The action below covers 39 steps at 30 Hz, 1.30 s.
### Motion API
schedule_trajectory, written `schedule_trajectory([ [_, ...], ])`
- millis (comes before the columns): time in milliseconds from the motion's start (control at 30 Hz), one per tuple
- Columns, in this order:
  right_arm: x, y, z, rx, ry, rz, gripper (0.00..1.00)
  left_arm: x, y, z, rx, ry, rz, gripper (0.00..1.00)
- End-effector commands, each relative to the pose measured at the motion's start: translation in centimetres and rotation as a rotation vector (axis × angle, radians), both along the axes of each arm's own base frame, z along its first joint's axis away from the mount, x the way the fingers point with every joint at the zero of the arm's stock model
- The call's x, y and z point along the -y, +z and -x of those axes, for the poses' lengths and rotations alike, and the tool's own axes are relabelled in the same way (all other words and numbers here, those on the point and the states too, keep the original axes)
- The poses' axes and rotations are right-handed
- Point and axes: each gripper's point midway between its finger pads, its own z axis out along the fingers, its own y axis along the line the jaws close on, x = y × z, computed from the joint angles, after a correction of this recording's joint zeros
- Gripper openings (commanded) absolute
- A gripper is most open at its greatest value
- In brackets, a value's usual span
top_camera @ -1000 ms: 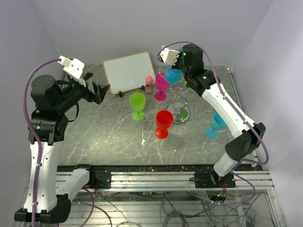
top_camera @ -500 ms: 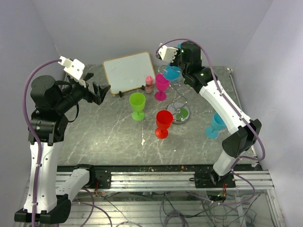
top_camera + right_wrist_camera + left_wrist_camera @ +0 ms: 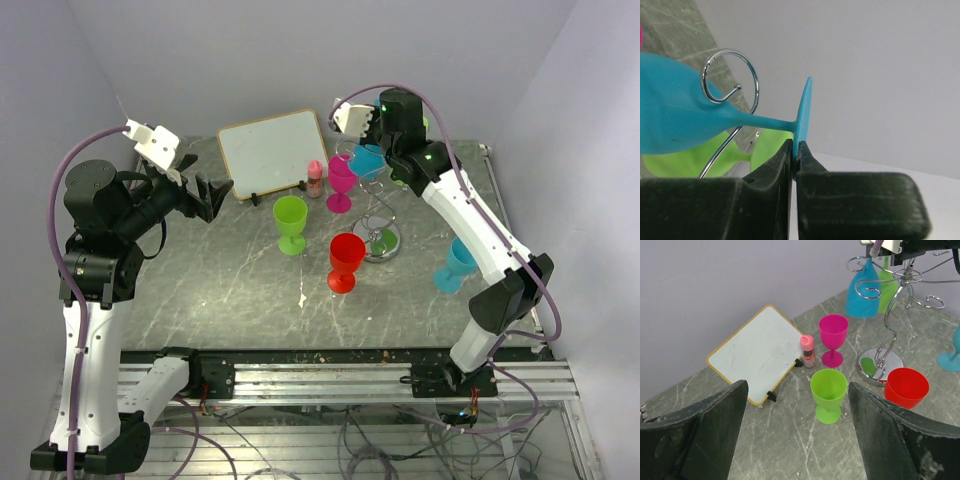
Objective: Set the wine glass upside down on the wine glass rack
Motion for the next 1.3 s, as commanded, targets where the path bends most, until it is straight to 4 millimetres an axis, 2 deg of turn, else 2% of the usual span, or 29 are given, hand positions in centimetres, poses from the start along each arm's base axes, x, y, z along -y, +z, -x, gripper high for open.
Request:
schedule_trajectory([
  [0,0.5,2.6,1.2,0.031,0.015,0.029,0.00,0.2,0.3,0.3,0.023,-0.024,-0.011,0.92],
  [267,0.4,3.6,1.7,0.033,0.031,0.031,0.00,0.2,0.5,0.5,0.025,-0.027,-0.007,0.92],
  [467,0.4,3.4,1.5,0.034,0.036,0.062,0.00,0.2,0.5,0.5,0.028,-0.027,-0.009,0.92],
  [1267,-1.9,1.9,-1.1,0.027,0.092,0.092,0.00,0.2,0.7,0.6,0.030,-0.027,-0.007,0.91],
])
